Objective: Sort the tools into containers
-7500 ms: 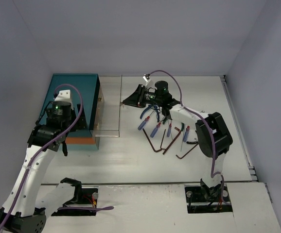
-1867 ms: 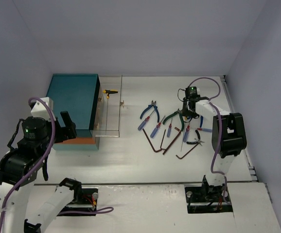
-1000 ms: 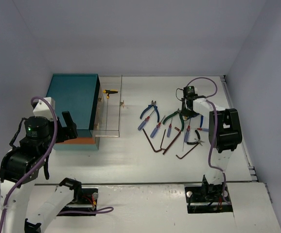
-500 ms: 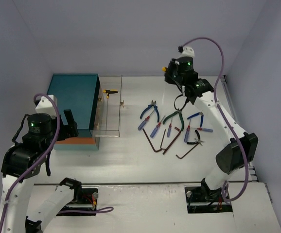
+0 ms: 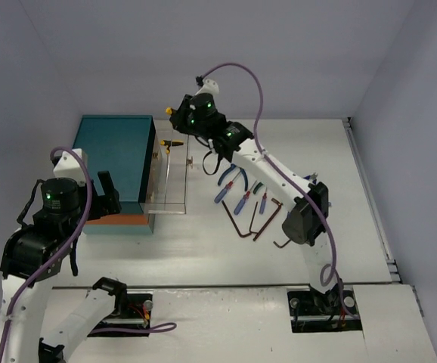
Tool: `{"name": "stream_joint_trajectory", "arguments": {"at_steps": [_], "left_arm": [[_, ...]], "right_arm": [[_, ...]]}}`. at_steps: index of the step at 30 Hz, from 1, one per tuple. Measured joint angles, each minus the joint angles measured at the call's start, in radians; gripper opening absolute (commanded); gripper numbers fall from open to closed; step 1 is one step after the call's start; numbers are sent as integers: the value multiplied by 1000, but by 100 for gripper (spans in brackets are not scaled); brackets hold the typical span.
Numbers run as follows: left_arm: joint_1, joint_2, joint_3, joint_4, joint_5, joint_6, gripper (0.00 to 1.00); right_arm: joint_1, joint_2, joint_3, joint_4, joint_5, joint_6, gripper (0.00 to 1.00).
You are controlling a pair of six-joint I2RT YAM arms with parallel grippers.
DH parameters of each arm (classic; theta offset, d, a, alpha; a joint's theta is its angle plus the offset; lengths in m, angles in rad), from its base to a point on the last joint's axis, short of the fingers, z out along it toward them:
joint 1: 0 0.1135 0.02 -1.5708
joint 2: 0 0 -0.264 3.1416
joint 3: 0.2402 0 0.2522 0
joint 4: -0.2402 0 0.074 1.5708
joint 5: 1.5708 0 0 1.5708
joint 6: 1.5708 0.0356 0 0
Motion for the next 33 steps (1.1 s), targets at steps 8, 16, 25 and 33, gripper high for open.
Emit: {"name": "stream_joint_trajectory", "arguments": {"at_steps": [8,16,25,33], "left_arm": [[0,-15,0,0,-14,-1,81],[0,13,0,0,-13,-5,81],[0,102,15,4,-14,-5,81],[0,207,14,41,-22,1,81]], "right_arm": [[32,151,16,1,8,49,35],[55,143,13,10,6,2,50],[-5,-196,-295,19,14,-196,52],[-198,-460,-605,52,6,-327,53]]}}
